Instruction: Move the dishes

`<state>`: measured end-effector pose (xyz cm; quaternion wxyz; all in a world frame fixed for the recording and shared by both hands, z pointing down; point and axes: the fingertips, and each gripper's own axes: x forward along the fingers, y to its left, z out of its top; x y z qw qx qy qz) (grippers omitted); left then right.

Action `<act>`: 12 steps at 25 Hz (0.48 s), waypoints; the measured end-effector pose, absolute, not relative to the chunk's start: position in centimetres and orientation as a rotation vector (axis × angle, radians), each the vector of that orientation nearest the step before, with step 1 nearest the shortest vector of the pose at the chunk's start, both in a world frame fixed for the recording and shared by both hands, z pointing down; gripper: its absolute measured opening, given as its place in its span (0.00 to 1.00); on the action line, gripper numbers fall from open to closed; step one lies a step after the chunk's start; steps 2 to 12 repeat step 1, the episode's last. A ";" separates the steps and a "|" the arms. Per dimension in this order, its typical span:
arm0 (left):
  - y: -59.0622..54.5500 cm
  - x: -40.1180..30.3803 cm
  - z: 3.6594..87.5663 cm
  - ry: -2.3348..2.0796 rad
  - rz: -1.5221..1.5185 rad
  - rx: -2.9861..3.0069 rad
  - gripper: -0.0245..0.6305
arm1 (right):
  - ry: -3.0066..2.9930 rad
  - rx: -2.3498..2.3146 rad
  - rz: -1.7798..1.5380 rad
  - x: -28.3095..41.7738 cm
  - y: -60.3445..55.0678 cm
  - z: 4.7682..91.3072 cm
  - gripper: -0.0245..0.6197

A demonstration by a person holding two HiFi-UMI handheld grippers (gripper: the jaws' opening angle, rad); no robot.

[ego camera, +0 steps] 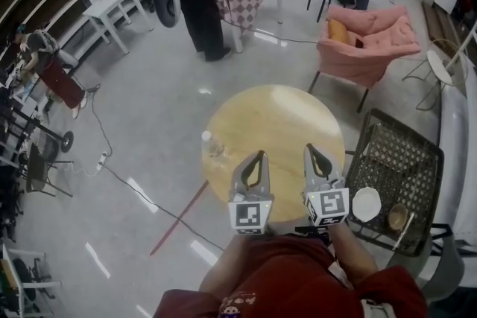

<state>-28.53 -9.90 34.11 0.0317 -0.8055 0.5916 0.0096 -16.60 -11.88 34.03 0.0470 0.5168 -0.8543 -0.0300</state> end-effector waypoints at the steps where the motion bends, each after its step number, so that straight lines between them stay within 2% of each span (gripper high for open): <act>1: -9.9 -28.5 34.2 1.824 0.029 -2.482 0.05 | -2.607 1.577 -0.089 -16.5 -11.9 34.1 0.04; 12: -9.9 -28.5 34.2 1.824 0.029 -2.482 0.05 | -2.607 1.577 -0.089 -16.5 -11.9 34.1 0.04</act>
